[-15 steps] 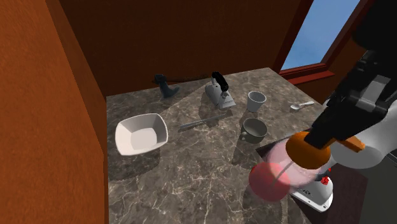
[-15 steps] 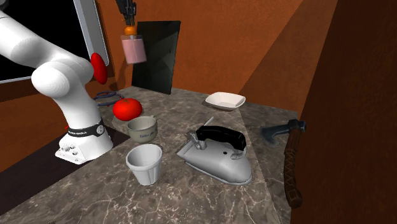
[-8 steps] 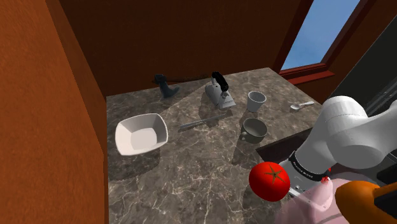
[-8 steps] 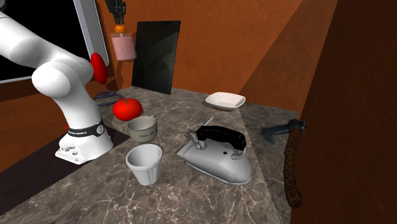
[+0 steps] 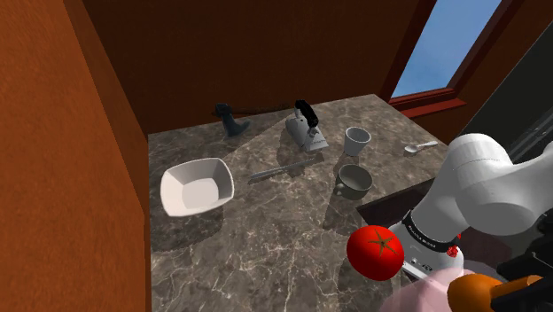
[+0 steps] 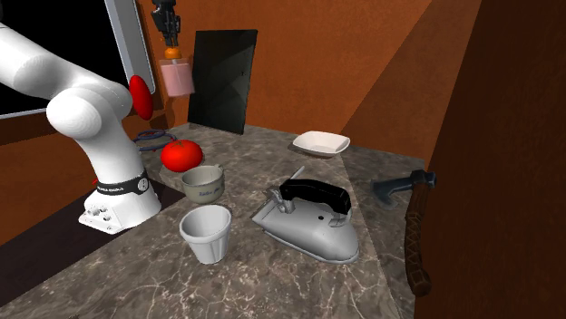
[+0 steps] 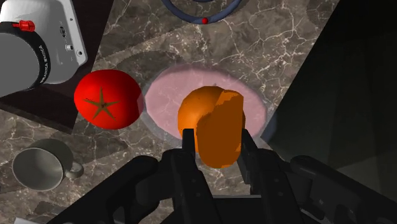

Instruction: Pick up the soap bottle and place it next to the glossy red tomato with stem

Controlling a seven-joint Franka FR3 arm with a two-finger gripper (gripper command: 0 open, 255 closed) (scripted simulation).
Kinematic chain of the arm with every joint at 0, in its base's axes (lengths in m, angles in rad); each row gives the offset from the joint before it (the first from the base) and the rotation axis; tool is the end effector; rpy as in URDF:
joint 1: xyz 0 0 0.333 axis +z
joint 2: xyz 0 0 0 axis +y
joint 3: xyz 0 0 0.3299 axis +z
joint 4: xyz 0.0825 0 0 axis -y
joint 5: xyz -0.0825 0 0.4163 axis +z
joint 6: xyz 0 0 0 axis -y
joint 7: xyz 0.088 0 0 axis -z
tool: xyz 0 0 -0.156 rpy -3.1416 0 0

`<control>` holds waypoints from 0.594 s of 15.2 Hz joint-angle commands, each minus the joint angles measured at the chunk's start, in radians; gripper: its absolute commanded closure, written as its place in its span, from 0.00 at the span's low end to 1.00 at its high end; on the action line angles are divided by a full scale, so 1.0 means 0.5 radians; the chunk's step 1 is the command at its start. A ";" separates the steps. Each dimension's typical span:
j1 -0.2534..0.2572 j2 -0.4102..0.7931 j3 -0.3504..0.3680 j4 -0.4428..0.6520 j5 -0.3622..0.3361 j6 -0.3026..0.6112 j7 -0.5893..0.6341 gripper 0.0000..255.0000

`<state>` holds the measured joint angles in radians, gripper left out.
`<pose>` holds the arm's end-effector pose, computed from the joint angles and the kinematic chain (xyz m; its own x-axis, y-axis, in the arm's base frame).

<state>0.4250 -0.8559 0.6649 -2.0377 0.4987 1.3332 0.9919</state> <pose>0.0029 0.3887 0.6108 0.9994 0.0355 0.0012 0.0355 -0.9994 0.0005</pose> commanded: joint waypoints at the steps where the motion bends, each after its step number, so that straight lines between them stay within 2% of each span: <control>1: 0.011 -0.027 0.012 -0.065 0.016 0.041 -0.008 1.00; 9: 0.051 -0.118 0.071 -0.315 0.084 0.207 -0.042 1.00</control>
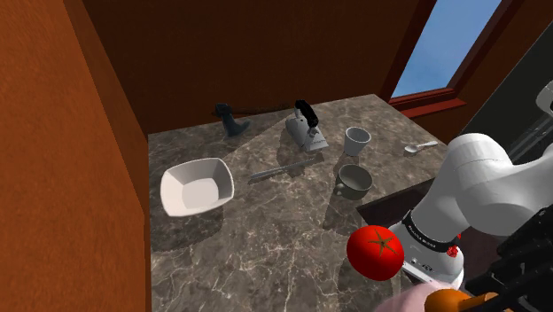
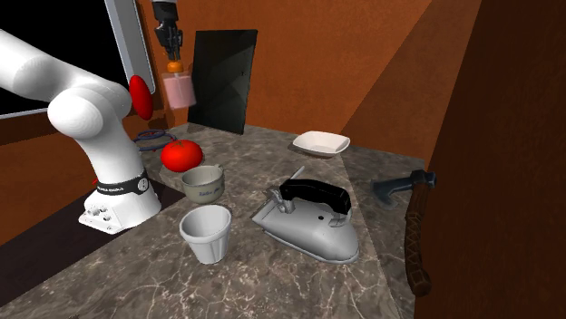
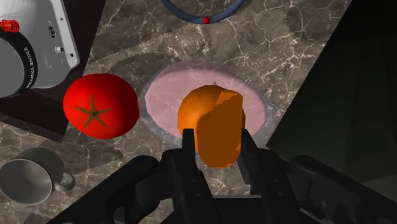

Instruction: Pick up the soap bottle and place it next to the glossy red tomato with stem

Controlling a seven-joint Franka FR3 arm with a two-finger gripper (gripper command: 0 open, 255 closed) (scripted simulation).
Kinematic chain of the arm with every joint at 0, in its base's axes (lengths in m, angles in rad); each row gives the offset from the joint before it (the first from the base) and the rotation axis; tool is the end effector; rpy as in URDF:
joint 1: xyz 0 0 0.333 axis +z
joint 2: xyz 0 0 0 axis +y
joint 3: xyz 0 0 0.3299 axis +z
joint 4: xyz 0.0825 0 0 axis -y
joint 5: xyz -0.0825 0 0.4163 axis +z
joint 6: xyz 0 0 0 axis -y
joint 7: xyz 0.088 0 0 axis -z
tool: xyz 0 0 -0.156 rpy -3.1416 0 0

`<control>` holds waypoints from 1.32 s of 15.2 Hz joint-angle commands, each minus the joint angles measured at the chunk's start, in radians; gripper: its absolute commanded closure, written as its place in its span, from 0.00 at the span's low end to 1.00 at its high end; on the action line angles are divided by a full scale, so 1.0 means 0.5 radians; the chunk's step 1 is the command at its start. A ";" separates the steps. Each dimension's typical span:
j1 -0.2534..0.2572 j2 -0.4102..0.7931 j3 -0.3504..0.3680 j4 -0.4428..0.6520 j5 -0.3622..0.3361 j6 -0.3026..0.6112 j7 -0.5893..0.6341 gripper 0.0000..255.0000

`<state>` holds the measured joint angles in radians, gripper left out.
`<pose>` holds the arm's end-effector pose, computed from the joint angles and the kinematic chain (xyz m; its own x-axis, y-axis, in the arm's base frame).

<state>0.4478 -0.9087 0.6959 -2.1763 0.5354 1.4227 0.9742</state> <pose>0.0024 0.3885 0.5614 0.9994 0.0355 0.0011 0.0355 -0.9994 0.0005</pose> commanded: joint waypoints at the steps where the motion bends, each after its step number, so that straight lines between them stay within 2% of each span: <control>1: 0.010 -0.022 0.018 -0.068 0.020 0.049 -0.010 1.00; 20: 0.087 -0.132 0.248 -0.565 0.231 0.457 -0.074 1.00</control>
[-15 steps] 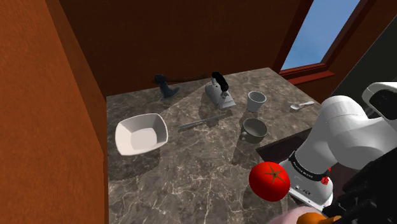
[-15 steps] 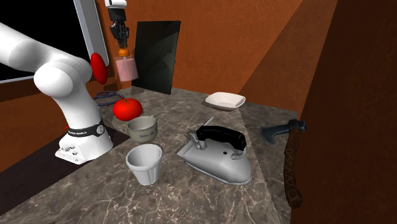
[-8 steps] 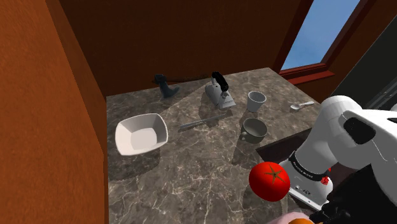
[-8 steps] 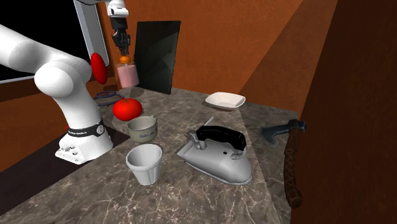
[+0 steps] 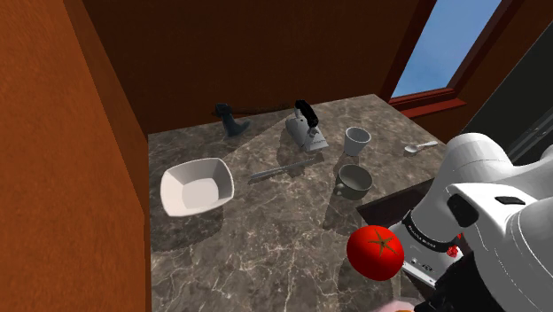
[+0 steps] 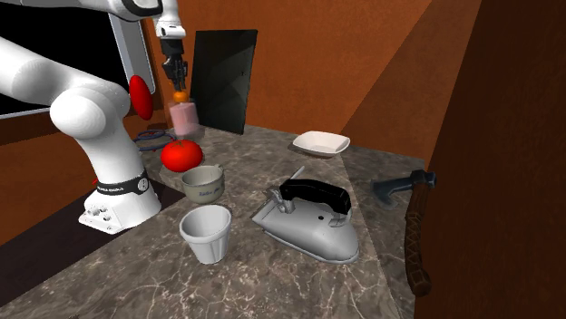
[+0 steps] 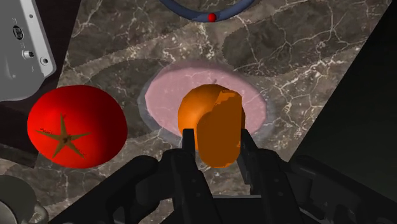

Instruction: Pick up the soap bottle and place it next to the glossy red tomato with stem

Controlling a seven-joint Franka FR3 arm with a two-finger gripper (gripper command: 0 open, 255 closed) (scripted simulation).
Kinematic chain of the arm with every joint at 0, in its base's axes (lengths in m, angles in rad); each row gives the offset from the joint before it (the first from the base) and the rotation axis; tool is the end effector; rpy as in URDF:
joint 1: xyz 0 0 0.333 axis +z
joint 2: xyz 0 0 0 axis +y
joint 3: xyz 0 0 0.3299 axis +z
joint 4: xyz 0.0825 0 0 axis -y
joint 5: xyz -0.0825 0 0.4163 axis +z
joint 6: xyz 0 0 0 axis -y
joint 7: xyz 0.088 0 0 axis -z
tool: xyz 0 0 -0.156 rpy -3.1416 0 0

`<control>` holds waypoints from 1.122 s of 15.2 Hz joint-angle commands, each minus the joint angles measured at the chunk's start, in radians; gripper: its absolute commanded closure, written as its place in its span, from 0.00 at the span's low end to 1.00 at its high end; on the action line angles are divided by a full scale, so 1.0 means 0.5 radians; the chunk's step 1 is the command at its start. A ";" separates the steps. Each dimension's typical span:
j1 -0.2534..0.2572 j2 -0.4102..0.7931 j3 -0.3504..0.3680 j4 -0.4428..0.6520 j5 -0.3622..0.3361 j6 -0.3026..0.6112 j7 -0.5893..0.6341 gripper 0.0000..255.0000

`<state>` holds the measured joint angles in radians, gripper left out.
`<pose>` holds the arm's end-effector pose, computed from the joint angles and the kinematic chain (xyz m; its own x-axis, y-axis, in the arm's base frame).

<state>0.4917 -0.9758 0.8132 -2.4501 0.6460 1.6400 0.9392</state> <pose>0.0030 0.3869 0.4459 0.9994 0.0355 0.0013 0.0355 -0.9994 0.0006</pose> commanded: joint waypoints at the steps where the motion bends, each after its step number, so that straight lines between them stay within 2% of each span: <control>1: 0.002 0.000 0.029 -0.040 0.023 0.045 -0.007 1.00; 12: 0.023 0.018 0.222 -0.262 0.182 0.302 -0.042 1.00; 17: 0.023 0.018 0.222 -0.262 0.182 0.302 -0.042 1.00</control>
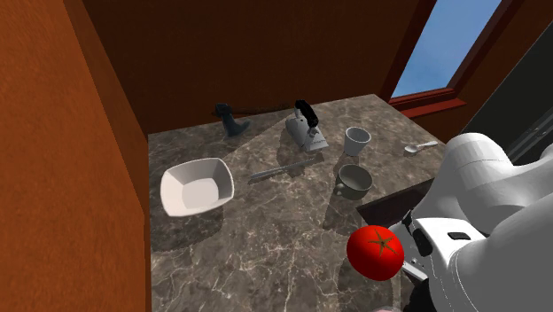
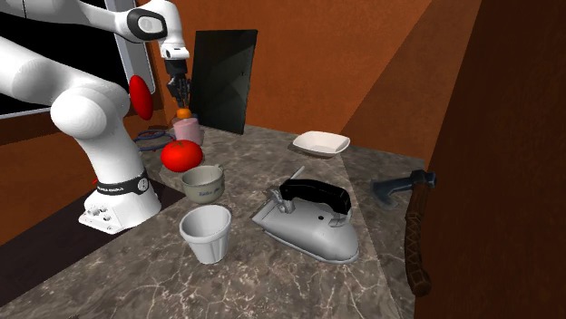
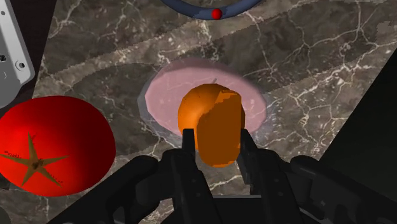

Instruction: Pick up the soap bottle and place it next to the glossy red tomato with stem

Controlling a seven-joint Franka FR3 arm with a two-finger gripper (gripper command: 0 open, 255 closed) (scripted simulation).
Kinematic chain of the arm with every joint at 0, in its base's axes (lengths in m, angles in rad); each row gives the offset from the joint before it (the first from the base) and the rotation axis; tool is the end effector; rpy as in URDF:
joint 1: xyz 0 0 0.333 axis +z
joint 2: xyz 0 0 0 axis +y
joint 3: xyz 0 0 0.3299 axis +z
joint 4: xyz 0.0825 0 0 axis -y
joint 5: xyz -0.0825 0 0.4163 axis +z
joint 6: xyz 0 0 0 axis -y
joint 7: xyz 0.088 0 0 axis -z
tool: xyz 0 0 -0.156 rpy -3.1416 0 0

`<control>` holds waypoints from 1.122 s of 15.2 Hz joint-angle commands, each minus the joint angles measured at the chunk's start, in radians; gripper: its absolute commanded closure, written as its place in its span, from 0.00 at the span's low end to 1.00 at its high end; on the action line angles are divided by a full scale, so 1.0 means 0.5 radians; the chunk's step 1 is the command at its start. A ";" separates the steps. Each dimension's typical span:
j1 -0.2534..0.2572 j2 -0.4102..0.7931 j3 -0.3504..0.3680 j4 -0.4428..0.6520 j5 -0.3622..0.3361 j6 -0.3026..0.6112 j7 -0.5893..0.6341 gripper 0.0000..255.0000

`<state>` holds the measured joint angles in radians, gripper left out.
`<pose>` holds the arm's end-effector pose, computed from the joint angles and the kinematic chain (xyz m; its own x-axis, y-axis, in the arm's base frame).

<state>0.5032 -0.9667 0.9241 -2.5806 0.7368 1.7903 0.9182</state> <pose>0.0040 0.3863 0.3745 0.9994 0.0353 0.0014 0.0353 -0.9994 0.0003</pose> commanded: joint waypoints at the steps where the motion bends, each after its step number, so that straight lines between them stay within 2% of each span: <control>1: 0.000 0.000 0.000 0.000 0.001 0.001 0.000 1.00; 3: 0.000 0.000 0.000 0.000 0.001 0.001 0.000 1.00; 4: 0.000 0.000 0.000 0.000 0.001 0.001 0.000 0.00; 9: 0.000 0.000 0.000 0.000 0.000 0.001 -0.001 0.00; 13: -0.016 -0.019 -0.172 0.191 -0.140 -0.225 0.031 0.00; 17: -0.016 -0.019 -0.172 0.191 -0.140 -0.225 0.031 0.00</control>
<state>0.4951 -0.9757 0.8395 -2.4867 0.6677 1.6800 0.9332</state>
